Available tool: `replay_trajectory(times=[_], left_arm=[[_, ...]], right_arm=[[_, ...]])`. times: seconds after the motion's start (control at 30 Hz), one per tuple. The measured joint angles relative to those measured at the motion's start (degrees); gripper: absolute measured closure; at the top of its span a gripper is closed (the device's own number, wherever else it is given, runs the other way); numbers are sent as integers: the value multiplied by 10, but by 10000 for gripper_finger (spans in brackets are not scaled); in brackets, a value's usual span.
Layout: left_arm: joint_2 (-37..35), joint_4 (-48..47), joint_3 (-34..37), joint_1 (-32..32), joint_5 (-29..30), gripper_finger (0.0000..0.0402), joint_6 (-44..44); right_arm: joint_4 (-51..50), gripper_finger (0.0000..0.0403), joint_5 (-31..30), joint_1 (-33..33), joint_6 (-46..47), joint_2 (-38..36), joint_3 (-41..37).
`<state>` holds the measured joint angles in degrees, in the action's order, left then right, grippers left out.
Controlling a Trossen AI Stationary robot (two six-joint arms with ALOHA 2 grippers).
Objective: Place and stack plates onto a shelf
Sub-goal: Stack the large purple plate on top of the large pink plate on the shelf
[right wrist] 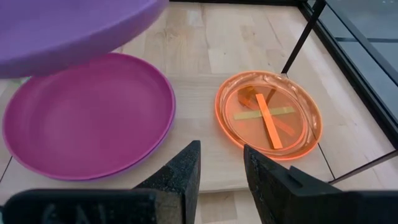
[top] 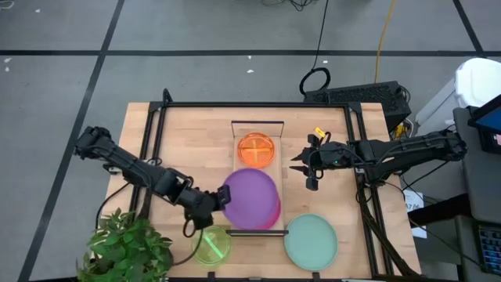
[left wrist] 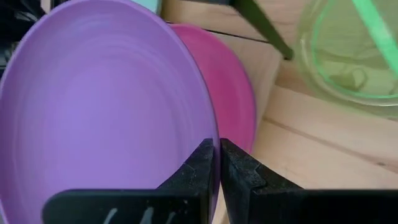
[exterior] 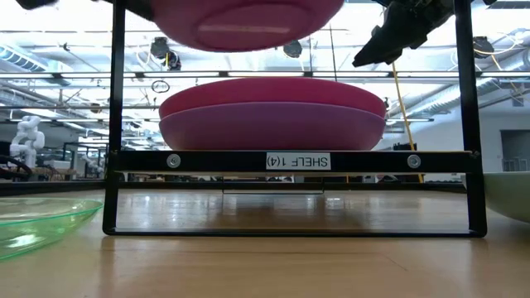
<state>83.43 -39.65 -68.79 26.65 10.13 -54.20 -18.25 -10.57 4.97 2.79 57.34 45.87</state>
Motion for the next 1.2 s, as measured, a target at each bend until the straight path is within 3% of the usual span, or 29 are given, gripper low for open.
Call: replay_trajectory(times=[0.57,0.8,1.2], left_arm=[[74,14,0,-37,-30,378,-37],[74,35,0,-42,-85,378,-8],[103,64,0,-54,-114,378,42]], right_arm=[[-1,298,1,0,0,0,0],[-1,298,1,0,0,0,0],[-1,298,1,0,0,0,0]])
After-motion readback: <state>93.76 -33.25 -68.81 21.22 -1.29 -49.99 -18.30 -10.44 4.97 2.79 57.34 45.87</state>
